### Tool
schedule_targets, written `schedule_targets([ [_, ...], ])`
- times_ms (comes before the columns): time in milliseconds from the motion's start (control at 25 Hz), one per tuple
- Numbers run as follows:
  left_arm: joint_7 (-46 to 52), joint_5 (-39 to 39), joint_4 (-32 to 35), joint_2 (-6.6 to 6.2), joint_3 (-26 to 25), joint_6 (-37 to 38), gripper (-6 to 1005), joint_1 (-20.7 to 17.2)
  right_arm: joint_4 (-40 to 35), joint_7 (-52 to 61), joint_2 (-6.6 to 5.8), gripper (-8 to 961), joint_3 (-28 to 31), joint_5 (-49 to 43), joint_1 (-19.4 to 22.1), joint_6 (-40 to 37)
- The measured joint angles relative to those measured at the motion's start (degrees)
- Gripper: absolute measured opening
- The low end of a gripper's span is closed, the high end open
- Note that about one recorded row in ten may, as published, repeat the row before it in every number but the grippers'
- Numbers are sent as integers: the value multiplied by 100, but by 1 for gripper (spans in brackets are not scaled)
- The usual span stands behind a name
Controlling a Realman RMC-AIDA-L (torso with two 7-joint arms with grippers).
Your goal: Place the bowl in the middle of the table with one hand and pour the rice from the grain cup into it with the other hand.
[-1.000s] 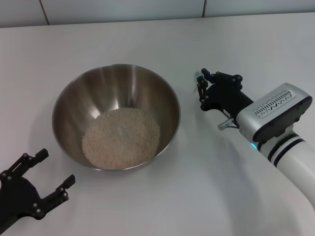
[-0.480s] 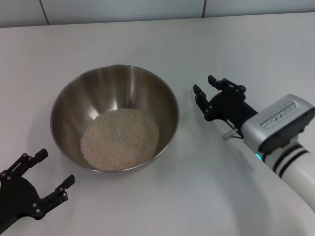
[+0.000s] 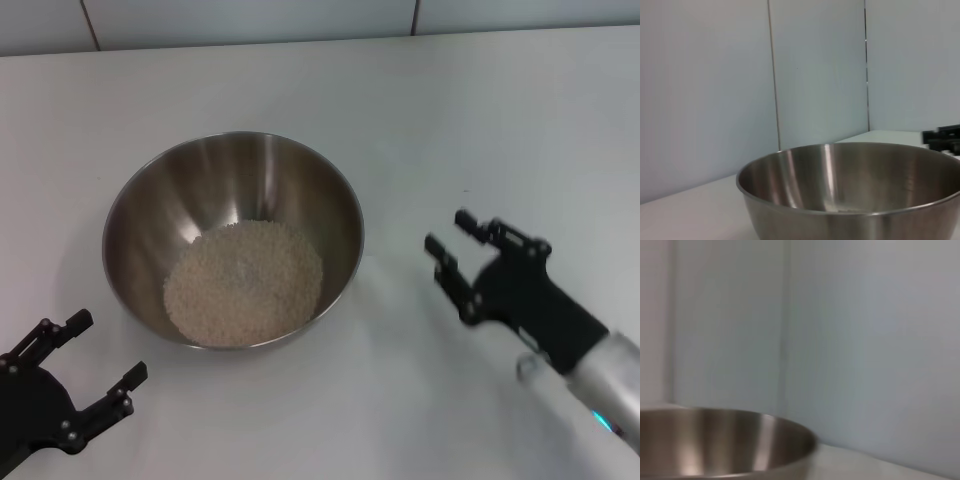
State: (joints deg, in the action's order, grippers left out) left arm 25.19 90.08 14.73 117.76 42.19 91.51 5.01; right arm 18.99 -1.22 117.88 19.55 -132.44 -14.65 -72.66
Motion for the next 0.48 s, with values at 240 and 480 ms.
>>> schedule_targets([
  [240,-5,24,2,-8,26,63,830,-44,-1879,1717,94,454,-343,-1770,-31,-2161],
  [480,19,62,3,-8,34,69,830,-44,-2162,2357,120,509,-385,-1811,-262,-2047],
])
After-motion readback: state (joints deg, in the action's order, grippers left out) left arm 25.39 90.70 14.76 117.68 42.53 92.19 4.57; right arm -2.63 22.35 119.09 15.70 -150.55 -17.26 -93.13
